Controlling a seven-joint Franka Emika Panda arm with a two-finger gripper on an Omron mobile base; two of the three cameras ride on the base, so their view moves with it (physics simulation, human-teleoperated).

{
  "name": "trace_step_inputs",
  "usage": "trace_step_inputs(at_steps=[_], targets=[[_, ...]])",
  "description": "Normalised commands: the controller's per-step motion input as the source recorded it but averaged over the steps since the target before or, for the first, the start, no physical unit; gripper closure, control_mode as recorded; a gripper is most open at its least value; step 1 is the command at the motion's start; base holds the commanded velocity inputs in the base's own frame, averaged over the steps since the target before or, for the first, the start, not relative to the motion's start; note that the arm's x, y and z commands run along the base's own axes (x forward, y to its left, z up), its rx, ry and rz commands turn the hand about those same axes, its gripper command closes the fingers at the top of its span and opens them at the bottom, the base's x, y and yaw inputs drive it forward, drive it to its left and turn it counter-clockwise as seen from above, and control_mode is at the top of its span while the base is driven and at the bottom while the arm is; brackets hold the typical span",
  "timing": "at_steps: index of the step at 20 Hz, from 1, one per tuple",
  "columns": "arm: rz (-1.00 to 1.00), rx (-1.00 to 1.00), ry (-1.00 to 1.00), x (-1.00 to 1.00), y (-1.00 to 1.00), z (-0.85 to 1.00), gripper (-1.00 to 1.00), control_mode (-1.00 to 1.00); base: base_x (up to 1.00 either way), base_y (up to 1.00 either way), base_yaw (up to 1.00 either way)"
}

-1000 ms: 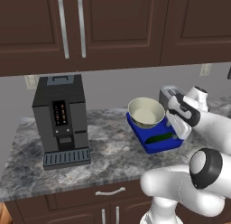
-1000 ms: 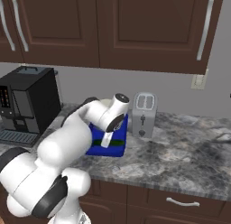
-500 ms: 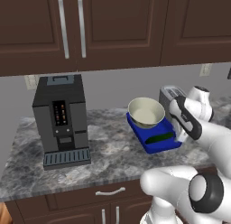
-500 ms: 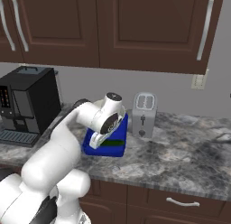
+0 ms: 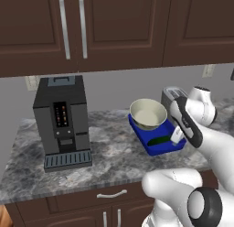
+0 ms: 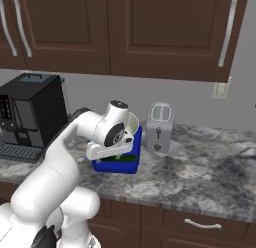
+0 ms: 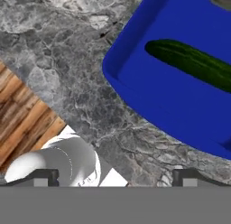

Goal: Place the two vegetables and bowl onto the tray for setting up a vegetable dip station.

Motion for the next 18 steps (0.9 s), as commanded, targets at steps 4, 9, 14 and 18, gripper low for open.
trace_step_inputs(at_steps=[4,9,14,18], targets=[[-0.33,0.00,0.17,-0.29,0.13,0.12,-1.00,-1.00,0.00,0.00,0.00],[-0.22,0.00,0.17,-0.17,0.08,0.05,-1.00,-1.00,0.00,0.00,0.00],[-0.15,0.00,0.08,-0.20,0.05,0.02,-1.00,-1.00,0.00,0.00,0.00],[-0.10,0.00,0.04,-0.09,0.06,0.00,-1.00,-1.00,0.00,0.00,0.00]])
